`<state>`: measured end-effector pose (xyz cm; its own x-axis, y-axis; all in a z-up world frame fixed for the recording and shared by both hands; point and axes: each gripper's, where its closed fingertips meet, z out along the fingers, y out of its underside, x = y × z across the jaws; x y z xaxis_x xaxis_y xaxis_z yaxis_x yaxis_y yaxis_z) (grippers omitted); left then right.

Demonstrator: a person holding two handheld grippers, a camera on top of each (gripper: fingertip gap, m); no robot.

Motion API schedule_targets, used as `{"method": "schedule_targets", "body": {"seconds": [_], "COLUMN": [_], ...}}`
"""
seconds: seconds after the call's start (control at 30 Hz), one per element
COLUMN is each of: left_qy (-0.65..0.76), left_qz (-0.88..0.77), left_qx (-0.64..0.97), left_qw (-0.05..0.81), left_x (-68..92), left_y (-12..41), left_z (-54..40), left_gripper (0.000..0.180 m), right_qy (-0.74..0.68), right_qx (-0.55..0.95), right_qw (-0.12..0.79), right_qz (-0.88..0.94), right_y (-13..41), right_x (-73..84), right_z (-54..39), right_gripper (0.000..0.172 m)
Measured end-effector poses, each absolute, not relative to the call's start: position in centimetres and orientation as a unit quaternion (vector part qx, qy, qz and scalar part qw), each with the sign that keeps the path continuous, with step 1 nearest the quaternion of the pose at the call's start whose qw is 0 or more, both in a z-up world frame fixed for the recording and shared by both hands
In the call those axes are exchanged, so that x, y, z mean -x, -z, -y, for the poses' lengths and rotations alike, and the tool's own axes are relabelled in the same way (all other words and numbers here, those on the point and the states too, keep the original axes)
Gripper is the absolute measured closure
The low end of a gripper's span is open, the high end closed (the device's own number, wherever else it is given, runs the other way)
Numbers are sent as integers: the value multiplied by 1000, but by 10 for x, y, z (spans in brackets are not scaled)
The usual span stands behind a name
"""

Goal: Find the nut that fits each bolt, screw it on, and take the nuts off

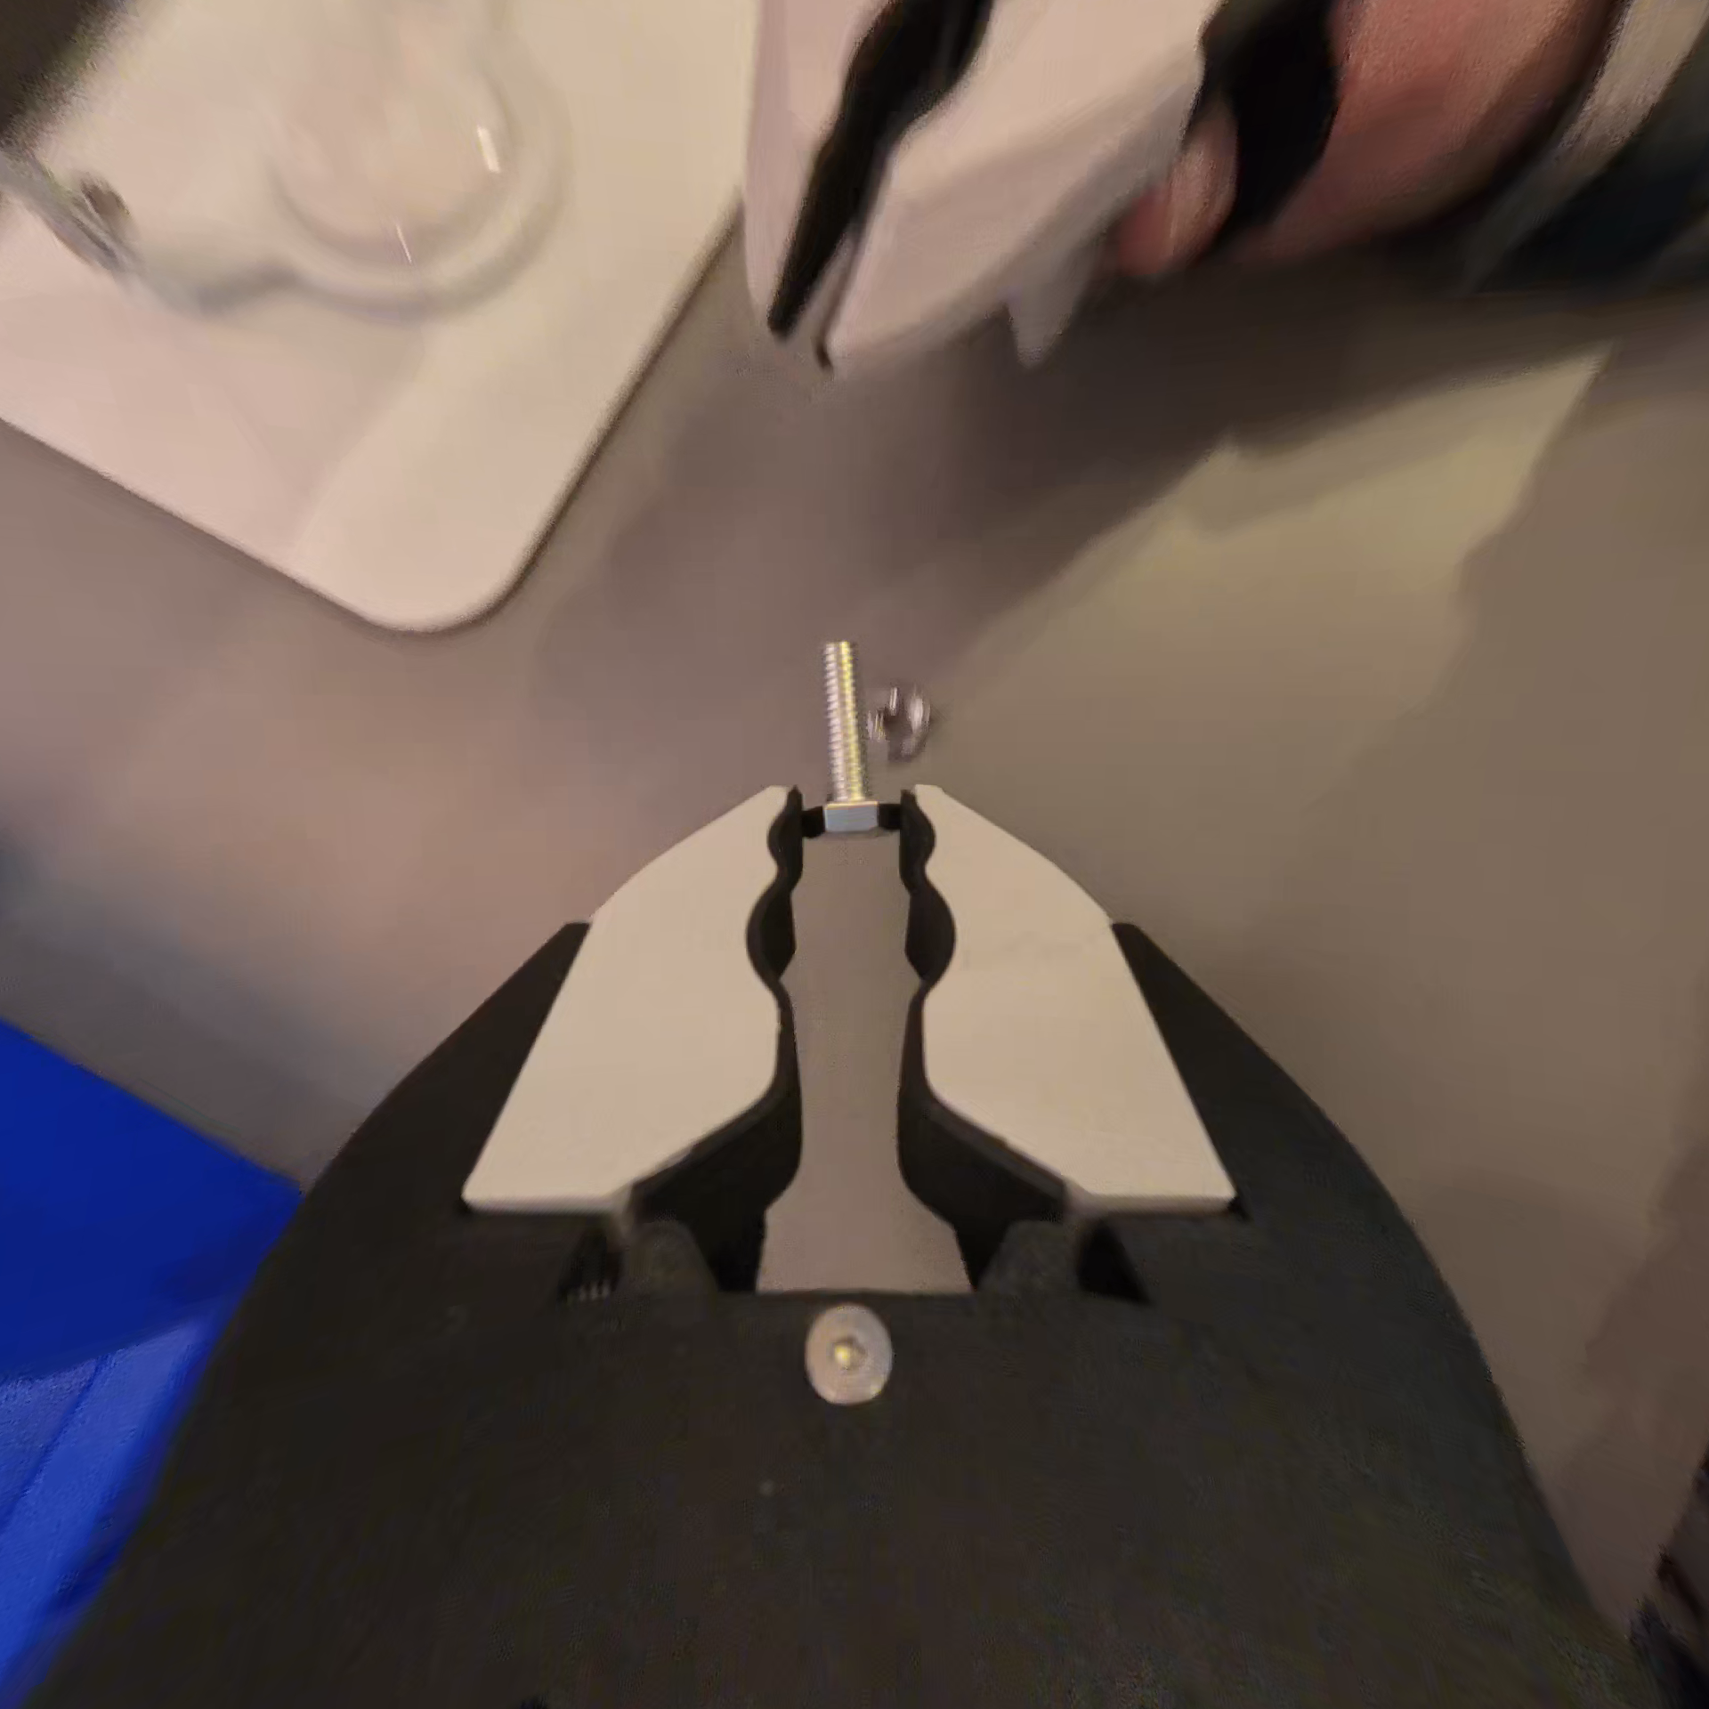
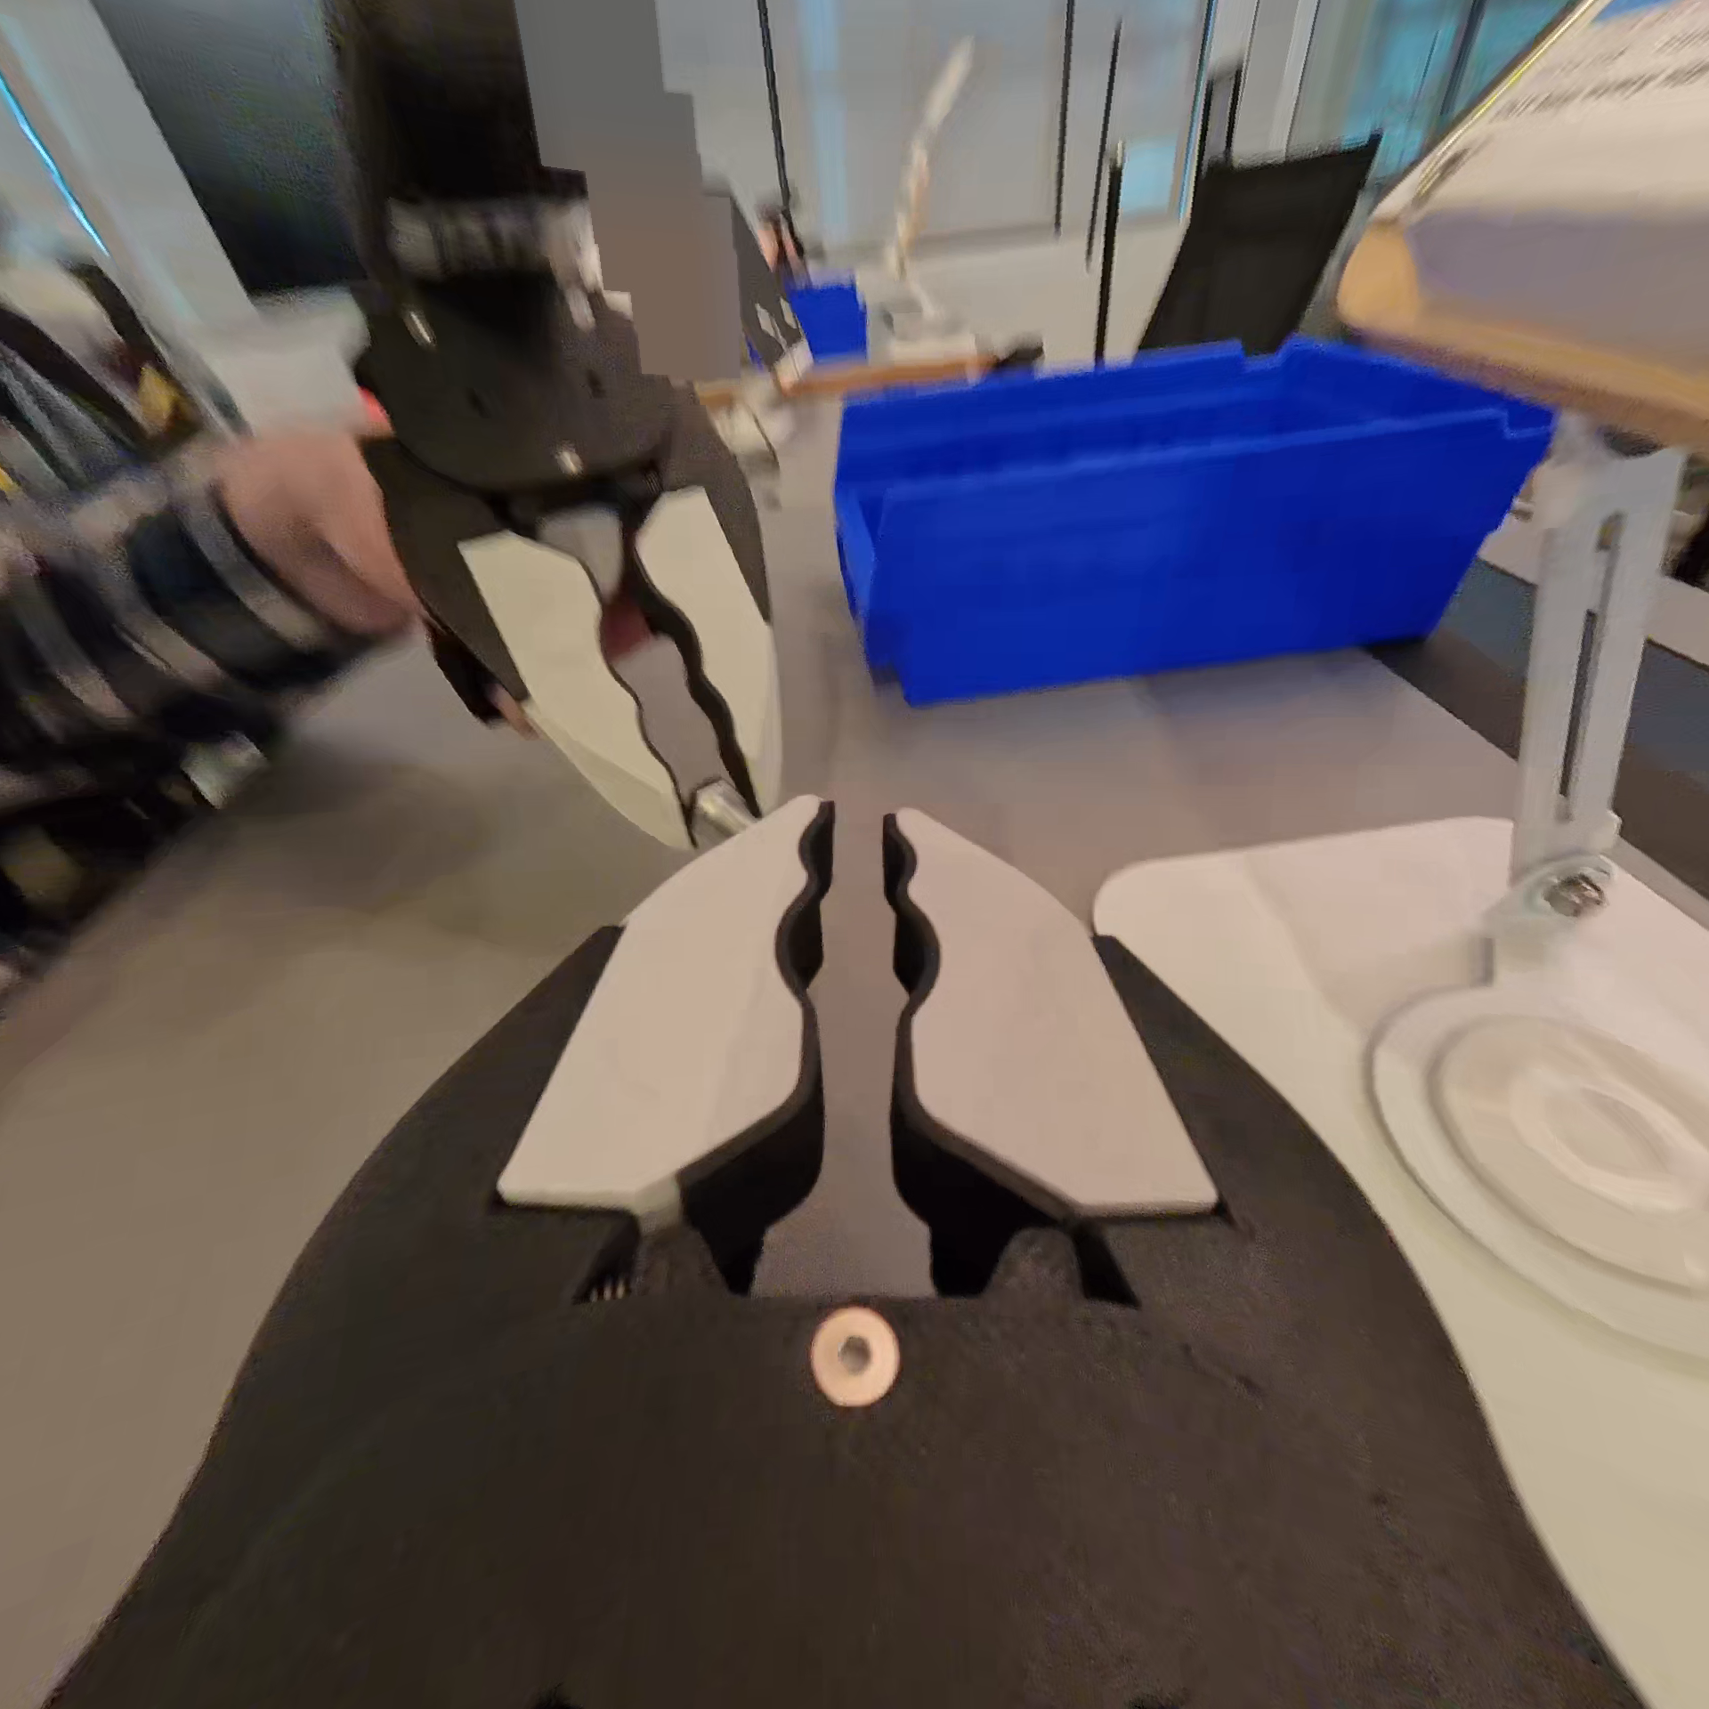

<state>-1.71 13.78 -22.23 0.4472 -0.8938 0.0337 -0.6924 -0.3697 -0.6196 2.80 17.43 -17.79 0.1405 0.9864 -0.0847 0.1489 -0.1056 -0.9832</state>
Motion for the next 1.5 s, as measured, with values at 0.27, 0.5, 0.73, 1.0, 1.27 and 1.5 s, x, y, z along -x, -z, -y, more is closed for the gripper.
{"method": "schedule_targets", "body": {"seconds": [0.27, 0.5, 0.73, 1.0, 1.27, 1.5], "left_qy": [350, 388, 398, 427, 432, 442], "left_qz": [-378, -352, -337, -310, -323, -315], "left_qx": [748, 717, 699, 670, 664, 651], "left_qw": [419, 461, 490, 522, 517, 531], "left_x": [-21, -30, -22, -5, -10, -11], "left_y": [194, 184, 177, 159, 162, 159], "left_z": [-157, -157, -164, -167, -166, -166], "left_gripper": [161, 161, 161, 161, 161, 161], "right_qy": [-588, -631, -661, -665, -670, -671], "right_qx": [538, 514, 493, 486, 482, 489], "right_qw": [453, 437, 435, 443, 430, 427], "right_qz": [399, 381, 362, 355, 366, 358], "right_y": [147, 140, 133, 130, 133, 135], "right_x": [-35, -20, 1, 19, 16, 12], "right_z": [-168, -160, -164, -176, -172, -176], "right_gripper": [143, 136, 135, 138, 145, 159]}}
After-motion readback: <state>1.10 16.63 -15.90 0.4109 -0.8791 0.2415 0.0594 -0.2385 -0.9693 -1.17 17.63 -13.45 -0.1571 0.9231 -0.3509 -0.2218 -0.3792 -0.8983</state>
